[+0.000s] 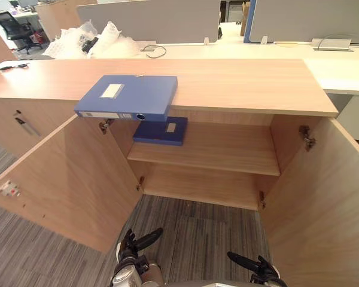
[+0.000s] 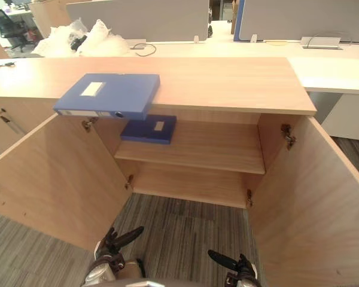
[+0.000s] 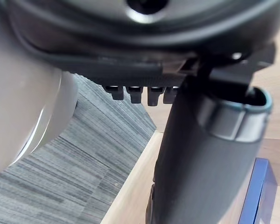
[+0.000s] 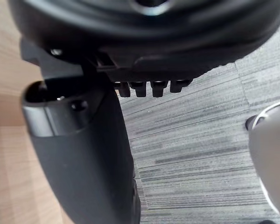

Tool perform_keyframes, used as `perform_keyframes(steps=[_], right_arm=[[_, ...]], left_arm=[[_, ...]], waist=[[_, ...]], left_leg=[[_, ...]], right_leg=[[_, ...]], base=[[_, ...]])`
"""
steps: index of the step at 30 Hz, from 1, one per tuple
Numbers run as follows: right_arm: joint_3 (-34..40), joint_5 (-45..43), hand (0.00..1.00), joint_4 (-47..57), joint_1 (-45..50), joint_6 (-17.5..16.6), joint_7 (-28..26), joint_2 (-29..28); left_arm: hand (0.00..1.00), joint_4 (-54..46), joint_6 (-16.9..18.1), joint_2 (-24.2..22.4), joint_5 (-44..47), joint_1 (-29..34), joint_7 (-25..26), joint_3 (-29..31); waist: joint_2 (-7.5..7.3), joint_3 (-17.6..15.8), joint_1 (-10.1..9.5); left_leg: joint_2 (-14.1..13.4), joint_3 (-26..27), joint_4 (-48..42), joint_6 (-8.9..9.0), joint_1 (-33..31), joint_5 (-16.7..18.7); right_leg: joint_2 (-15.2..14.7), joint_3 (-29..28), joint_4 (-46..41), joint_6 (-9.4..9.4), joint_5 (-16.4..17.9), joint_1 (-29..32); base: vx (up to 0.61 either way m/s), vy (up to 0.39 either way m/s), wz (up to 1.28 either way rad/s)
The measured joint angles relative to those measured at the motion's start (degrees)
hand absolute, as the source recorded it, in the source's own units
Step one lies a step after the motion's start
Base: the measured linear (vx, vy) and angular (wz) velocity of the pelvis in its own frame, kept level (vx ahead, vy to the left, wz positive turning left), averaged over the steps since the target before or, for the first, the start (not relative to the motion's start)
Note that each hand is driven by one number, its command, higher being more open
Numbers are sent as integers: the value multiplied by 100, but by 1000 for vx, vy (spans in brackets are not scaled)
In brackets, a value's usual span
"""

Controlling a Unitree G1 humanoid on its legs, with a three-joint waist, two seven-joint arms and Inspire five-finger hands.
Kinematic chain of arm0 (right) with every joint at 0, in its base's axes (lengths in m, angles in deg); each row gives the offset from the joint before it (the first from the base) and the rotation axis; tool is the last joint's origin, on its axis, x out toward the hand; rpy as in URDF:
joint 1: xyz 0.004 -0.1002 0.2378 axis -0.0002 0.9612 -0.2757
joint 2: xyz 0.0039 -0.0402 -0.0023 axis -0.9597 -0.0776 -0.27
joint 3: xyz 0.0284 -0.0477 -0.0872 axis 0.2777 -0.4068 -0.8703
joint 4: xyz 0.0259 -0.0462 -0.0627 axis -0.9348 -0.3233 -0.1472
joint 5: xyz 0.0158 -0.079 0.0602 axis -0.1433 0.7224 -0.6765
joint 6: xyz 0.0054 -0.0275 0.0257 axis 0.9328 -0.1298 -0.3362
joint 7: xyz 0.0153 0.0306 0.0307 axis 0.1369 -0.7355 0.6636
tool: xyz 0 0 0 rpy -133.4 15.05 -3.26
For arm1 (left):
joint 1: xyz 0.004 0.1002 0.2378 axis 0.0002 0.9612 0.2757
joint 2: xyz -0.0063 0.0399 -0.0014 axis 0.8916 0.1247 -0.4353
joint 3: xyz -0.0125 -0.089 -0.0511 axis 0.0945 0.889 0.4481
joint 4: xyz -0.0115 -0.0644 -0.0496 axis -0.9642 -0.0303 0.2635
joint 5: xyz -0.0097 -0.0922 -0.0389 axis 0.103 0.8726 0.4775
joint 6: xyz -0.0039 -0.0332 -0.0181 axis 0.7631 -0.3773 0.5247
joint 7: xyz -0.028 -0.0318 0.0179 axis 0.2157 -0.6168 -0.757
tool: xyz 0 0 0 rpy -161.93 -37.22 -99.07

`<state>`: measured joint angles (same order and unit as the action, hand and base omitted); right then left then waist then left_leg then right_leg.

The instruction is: Walk over to the cabinet, pick up the folder, carry it to the office cabinet, place the folder inside the office cabinet, then close the office cabinet door

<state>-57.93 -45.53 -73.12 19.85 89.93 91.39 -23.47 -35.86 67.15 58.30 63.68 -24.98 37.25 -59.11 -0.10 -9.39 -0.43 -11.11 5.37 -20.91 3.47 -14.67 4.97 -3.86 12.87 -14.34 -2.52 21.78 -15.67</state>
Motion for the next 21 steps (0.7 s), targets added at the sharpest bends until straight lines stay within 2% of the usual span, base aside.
perform_keyframes(steps=[1,2,3,4,5,7,8,9,10,12,14,15,16,17,18,19,20,21], right_arm=[[11,1,100,-24,18,1,1,-5],[35,1,100,-51,11,5,6,-80],[65,3,100,-113,16,12,-2,-200],[64,13,100,-134,43,15,-12,-245],[72,18,100,-145,39,18,-33,-273],[179,31,100,-109,33,44,-138,-282],[181,27,100,-91,30,47,-148,-257],[183,24,100,-48,23,54,-151,-187],[184,23,100,44,11,32,-148,-145],[180,22,100,203,-19,-6,-143,-146],[174,22,100,262,-53,-57,-122,-147],[168,23,100,225,-45,-91,-117,-138],[161,27,100,182,-42,-90,-115,-136],[37,49,100,105,-115,-90,-122,-129],[37,51,100,82,-120,-91,-124,-144],[48,53,100,-148,-130,-44,-114,-78],[60,54,100,-190,-90,8,-107,-8],[106,-7,100,-237,19,47,-91,55]], left_arm=[[100,35,-15,2,9,-7,2,-12],[100,101,-23,75,6,-84,1,-20],[100,133,-25,150,6,-110,16,-34],[100,147,-27,171,5,-112,30,-56],[100,179,-27,181,4,-114,43,-68],[100,308,-35,256,-2,-42,89,-224],[100,313,-35,253,-2,1,104,-222],[100,317,-31,252,-2,84,105,-228],[100,323,-29,268,-1,116,109,-272],[100,447,-29,336,-4,145,98,-328],[100,507,-33,407,-21,172,79,-445],[100,549,-40,414,-42,203,73,-452],[100,539,-27,412,-44,230,73,-463],[100,600,-17,420,-1,210,43,-475],[100,629,-28,428,12,217,24,-484],[100,686,-35,410,157,201,-52,-501],[100,684,-34,343,247,207,-92,-497],[100,665,-23,311,468,208,-152,-506]], waist=[[51,40,-59],[-94,63,-48],[-303,155,-51],[-360,201,-56],[-369,213,-75],[-319,260,-154],[-291,275,-174],[-226,302,-214],[-171,308,-200],[-216,333,-169],[-225,334,-90],[-205,360,-20],[-194,407,-21],[-183,403,10],[-186,386,20],[-58,409,51],[-15,423,69],[-40,411,79]], left_leg=[[127,-247,104,228,-49,-627],[254,-205,0,320,-73,-562],[473,-131,36,176,-72,-465],[601,-71,62,110,-60,-424],[721,26,121,39,41,-381],[1025,385,561,-153,660,-262],[1081,454,669,-190,824,-238],[1160,599,916,-248,1194,-202],[1206,696,1088,-331,1491,-149],[1338,811,1290,-344,1809,-141],[1344,825,1479,-286,2088,-94],[1273,782,1592,-258,2263,-86],[1213,786,1612,-210,2274,-82],[1035,792,1462,-44,2138,5],[1052,767,1458,-31,2130,11],[907,716,1463,-75,2075,-32],[833,659,1458,-83,2072,-63],[736,598,1467,-57,2176,-164]], right_leg=[[-38,-81,44,-159,84,-99],[-180,-93,69,-253,87,-137],[-466,-94,64,-543,-82,-74],[-623,-132,23,-694,-273,-27],[-773,-252,-78,-734,-451,-5],[-1191,-662,-939,-683,-864,284],[-1271,-756,-1301,-646,-994,416],[-1413,-1024,-2336,-410,-1436,879],[-1549,-1260,-3308,-229,-1521,1409],[-1837,-1264,-4131,-13,-1448,2139],[-1989,-1054,-4120,140,-1509,2627],[-1950,-868,-4143,-17,-1413,2485],[-1879,-835,-3970,-187,-1090,2435],[-1594,-553,-2534,-433,-344,1985],[-1543,-533,-2279,-522,-289,1832],[-1299,-517,-1719,-547,-203,1573],[-1219,-501,-1675,-512,-223,1532],[-1155,-314,-1612,-504,-222,1367]], base=[[495,365,-20],[488,352,-7],[449,314,8],[443,318,2],[441,332,-20],[425,329,-50],[367,332,-64],[301,317,-62],[313,331,-56],[224,179,-27],[161,1,-4],[131,-47,1],[168,-233,-24],[96,-188,-34],[168,-330,-32],[95,-186,-2],[120,-237,14],[68,-194,27]])
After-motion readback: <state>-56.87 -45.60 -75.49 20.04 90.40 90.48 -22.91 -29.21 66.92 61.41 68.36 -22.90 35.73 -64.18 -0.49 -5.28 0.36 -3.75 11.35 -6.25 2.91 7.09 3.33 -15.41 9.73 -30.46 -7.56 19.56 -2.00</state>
